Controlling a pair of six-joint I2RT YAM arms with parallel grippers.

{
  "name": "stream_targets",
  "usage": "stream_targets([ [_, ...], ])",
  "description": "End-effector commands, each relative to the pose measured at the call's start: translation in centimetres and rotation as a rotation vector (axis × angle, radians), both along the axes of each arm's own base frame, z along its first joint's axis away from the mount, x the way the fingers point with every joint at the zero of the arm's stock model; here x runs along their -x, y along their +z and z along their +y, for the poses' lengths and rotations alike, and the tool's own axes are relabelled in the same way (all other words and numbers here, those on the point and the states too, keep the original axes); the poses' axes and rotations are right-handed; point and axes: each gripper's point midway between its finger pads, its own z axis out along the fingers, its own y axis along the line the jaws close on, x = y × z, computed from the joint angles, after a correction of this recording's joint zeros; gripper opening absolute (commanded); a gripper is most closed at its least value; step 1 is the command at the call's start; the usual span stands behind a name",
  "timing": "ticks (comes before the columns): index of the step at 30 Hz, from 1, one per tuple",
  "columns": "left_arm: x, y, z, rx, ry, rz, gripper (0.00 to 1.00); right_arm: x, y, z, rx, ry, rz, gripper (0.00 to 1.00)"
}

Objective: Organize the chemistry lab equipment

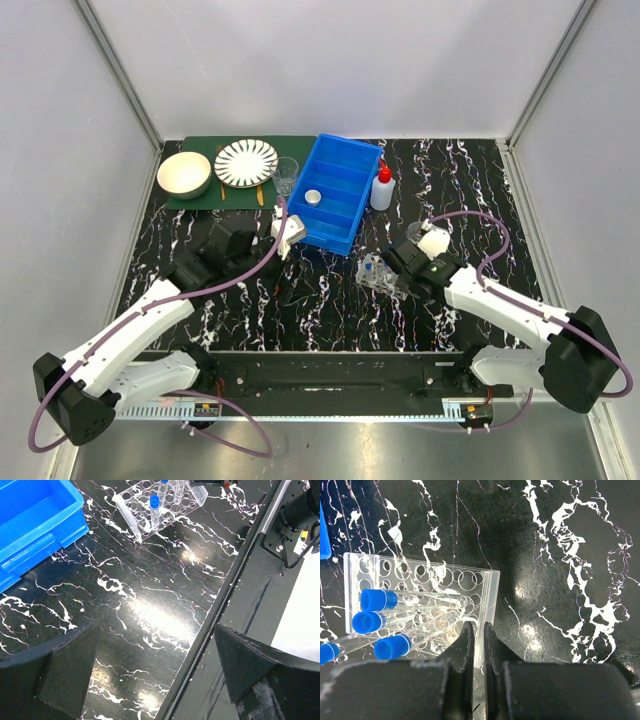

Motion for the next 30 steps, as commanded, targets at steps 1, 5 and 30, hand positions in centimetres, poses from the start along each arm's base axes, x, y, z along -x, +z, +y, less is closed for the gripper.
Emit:
stream_targets([
  [1,-0.1,0.5,-0.4,0.022,-0.004,-0.017,0.99,-0.7,1.2,-1.0,0.002,-0.062,-0.068,0.00],
  [5,-0.1,0.6,-0.4,0.023,-0.006,-0.017,0.99,-0.9,1.8,-1.4,0.014,-0.075,-0.087,0.00],
  [30,-0.1,0.6,-0.3,0.024,-0.003,-0.023,0.99,-1.4,4.0,-3.3,0.031,-0.140,-0.134,0.00],
])
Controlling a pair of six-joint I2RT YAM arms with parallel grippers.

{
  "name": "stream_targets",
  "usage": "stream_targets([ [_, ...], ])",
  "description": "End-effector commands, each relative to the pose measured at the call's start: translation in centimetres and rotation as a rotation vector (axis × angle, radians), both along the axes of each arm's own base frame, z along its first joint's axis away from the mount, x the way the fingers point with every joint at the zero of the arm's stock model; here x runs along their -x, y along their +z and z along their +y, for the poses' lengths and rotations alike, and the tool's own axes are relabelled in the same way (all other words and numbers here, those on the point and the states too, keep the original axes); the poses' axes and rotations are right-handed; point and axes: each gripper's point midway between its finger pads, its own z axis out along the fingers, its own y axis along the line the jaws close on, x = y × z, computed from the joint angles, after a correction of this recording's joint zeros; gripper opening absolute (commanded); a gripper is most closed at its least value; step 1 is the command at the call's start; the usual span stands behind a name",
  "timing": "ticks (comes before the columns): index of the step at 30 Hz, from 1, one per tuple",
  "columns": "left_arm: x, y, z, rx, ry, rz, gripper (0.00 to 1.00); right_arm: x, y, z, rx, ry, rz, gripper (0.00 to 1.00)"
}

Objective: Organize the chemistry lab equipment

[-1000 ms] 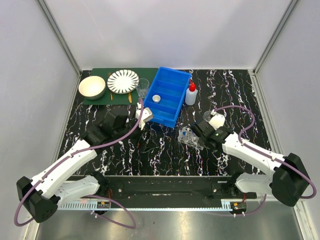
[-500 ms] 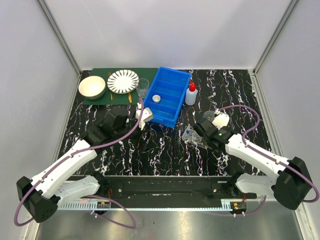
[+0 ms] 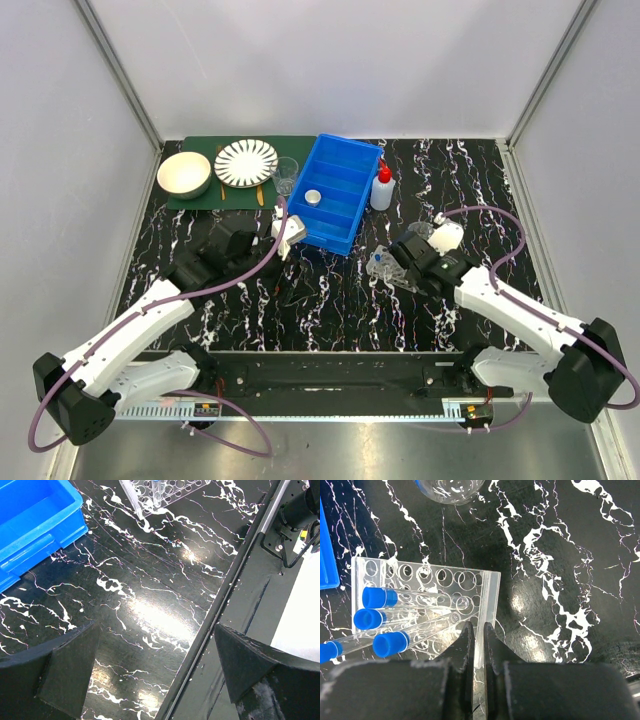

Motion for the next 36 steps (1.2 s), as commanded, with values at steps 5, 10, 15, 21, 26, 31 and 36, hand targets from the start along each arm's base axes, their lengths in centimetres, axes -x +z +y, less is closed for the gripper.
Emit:
stream_targets([
  [5,-0.1,0.6,-0.3,0.023,-0.003,-0.020,0.99,0.1,0.7,-2.2,0.004,-0.098,-0.060,0.00],
  [10,-0.1,0.5,-0.4,0.020,-0.004,-0.017,0.99,1.0,-0.4,-3.0,-0.007,-0.131,-0.042,0.00],
  [15,-0.2,0.4,-0.4,0.020,-0.003,-0.017,0.99,1.8,-1.0,-3.8,-0.015,-0.174,-0.043,0.00],
  [21,-0.1,0.4,-0.4,0.018,-0.006,-0.014,0.99,2.4,-1.0,-5.1,-0.010,-0.243,-0.060,0.00],
  [26,0.0,0.3,-0.5,0.017,-0.011,-0.011,0.99,3.0,-1.3,-5.9,-0.010,-0.291,-0.062,0.00],
  [31,0.0,0.2,-0.5,0.016,-0.011,-0.008,0.99,3.9,-1.8,-6.9,-0.002,-0.357,-0.052,0.00],
  [36,0.1,0.2,-0.5,0.015,-0.011,-0.009,0.99,4.7,-1.9,-8.1,0.028,-0.450,-0.038,0.00],
])
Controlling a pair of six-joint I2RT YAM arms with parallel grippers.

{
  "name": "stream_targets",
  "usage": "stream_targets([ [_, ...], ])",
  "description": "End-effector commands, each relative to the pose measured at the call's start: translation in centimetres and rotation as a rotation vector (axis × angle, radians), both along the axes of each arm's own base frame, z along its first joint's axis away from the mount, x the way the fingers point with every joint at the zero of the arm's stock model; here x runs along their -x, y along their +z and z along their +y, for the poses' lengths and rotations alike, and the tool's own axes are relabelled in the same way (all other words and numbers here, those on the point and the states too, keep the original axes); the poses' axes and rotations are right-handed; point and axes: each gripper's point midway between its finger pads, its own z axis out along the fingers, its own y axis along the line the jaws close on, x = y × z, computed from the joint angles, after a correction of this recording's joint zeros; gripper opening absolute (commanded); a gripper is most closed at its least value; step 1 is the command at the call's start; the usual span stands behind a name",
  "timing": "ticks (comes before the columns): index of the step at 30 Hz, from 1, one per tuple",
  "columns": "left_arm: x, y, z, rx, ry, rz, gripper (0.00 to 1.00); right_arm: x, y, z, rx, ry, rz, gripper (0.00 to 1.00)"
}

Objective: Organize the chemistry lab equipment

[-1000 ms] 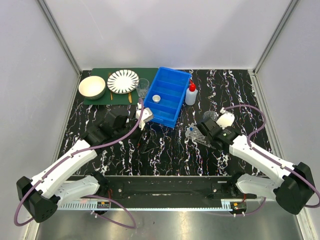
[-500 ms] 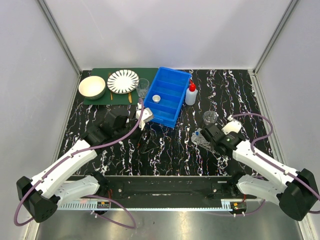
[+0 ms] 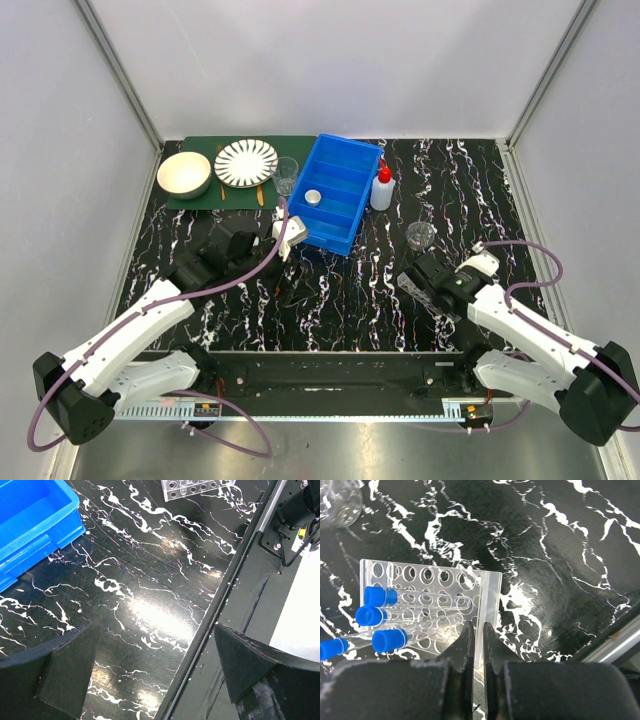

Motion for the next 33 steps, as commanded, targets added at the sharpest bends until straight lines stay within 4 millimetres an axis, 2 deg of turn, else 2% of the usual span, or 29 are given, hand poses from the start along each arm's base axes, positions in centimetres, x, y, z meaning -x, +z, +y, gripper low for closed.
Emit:
stream_targets([
  [1,-0.1,0.3,-0.4,0.016,-0.004,-0.009,0.99,0.2,0.6,-2.1,0.043,-0.161,-0.047,0.00],
  [11,0.1,0.3,-0.5,0.017,-0.014,-0.010,0.99,1.1,0.5,-4.5,0.076,-0.353,-0.063,0.00],
  [20,0.2,0.2,-0.5,0.013,-0.013,-0.014,0.99,0.5,0.5,-6.1,0.098,-0.429,-0.081,0.00],
  [28,0.2,0.1,-0.4,0.007,-0.007,-0.018,0.99,-1.5,-0.7,-6.6,0.055,-0.451,-0.069,0.00],
  [33,0.2,0.1,-0.3,0.003,-0.005,-0.021,0.99,-4.2,-0.9,-6.5,0.020,-0.450,-0.063,0.00],
])
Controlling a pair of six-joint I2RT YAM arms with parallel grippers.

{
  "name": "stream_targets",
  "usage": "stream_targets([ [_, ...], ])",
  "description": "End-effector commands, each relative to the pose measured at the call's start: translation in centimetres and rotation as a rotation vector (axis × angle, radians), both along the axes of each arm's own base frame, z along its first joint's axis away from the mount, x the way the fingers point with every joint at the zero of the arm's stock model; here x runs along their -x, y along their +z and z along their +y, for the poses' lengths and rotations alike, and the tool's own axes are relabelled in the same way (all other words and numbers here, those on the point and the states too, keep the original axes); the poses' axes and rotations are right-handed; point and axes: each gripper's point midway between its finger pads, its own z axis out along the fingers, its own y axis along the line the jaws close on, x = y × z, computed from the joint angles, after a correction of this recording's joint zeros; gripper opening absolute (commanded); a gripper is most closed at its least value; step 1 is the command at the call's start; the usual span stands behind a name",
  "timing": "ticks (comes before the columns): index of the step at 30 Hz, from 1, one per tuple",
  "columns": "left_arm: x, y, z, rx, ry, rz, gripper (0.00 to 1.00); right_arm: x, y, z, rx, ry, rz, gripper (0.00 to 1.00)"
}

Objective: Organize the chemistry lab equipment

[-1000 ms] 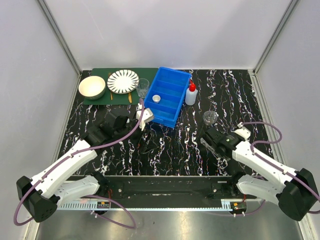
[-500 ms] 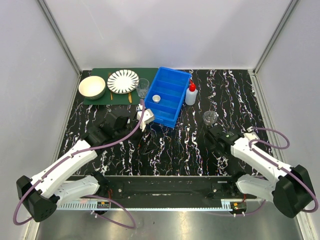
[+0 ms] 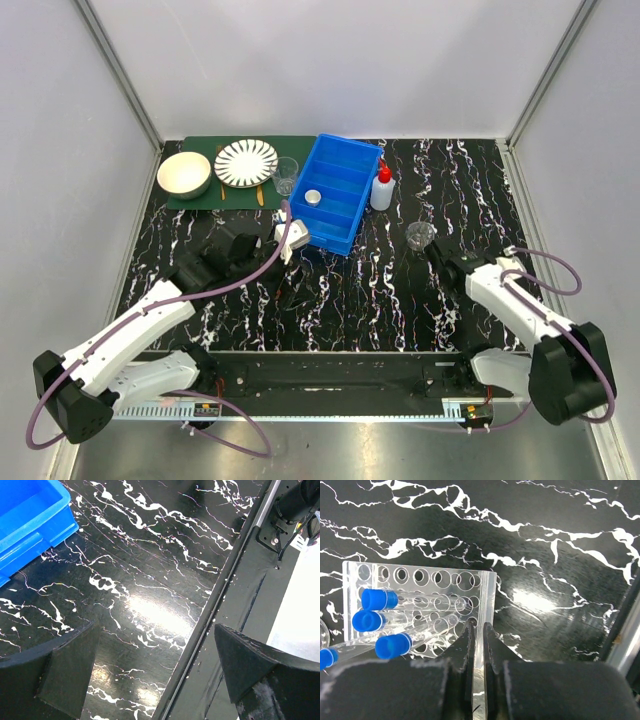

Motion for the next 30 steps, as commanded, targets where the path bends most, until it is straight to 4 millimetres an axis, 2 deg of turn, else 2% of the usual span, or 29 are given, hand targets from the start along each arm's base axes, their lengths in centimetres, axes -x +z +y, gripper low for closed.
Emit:
stream_targets([
  [1,-0.4,0.4,-0.1,0.010,0.018,-0.028,0.99,-3.8,0.9,0.0,-0.015,0.016,-0.056,0.00],
  [8,-0.4,0.5,0.0,0.009,0.019,-0.034,0.99,-8.1,0.4,-1.0,-0.047,0.025,-0.052,0.00],
  [19,-0.5,0.4,0.0,0.003,0.019,-0.033,0.99,-13.0,0.5,-2.1,0.000,0.042,-0.045,0.00],
  [22,-0.5,0.4,0.0,0.003,0.020,-0.032,0.99,-14.5,0.1,-2.5,-0.010,0.044,-0.040,0.00],
  [26,-0.5,0.4,0.0,0.004,0.019,-0.031,0.99,-16.3,-1.6,-3.1,-0.046,0.048,-0.010,0.00],
  [30,-0.6,0.3,-0.1,0.002,0.020,-0.032,0.99,-17.7,-1.9,-4.2,-0.055,0.034,-0.015,0.00],
])
